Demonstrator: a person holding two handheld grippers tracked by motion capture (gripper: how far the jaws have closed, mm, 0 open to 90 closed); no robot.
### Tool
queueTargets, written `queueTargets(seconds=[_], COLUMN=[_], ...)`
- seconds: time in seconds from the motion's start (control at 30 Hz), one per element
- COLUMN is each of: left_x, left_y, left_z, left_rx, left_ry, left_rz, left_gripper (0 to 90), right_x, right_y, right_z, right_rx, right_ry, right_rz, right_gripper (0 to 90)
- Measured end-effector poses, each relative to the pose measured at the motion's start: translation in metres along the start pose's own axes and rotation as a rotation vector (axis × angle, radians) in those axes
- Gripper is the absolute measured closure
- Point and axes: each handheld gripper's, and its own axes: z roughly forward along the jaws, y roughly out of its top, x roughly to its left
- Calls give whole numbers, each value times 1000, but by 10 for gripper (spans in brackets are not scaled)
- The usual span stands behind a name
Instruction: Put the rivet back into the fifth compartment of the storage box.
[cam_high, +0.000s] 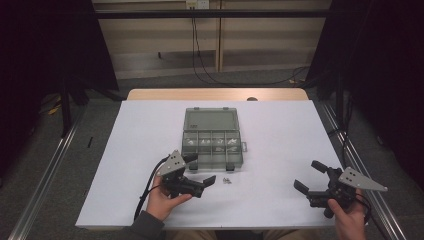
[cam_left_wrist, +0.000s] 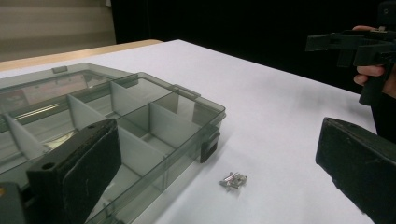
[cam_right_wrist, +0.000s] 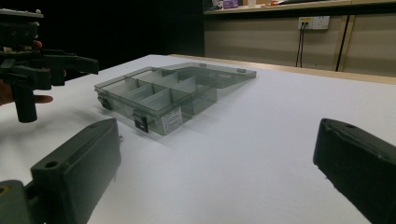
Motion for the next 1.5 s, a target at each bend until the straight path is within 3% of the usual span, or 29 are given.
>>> queueTargets(seconds=[0.43,0.73,0.83,1.07,1.33,1.37,1.5], left_x=[-5,-12,-13,-12,-15,-16,-17], left_y=[1,-2,-3,-3,-5,-6,-7], left_z=[16,34,37,43,46,47,49], left_rx=[23,75,91,125,197,231,271], left_ry=[-12,-27,-26,8,24,38,58], left_rz=[12,28,34,7,28,38,43], left_gripper=[13,31,41,67,202,288,409], right_x=[2,2,2,2,3,3,3], right_y=[1,0,0,-1,-2,-2,-2], right_z=[1,0,-1,-4,-5,-5,-5], right_rx=[3,7,8,13,19,24,24], right_ry=[3,4,1,-5,-5,-3,-3], right_rz=[-13,-11,-10,-17,-19,-24,-27], right_gripper=[9,9,9,10,9,11,11])
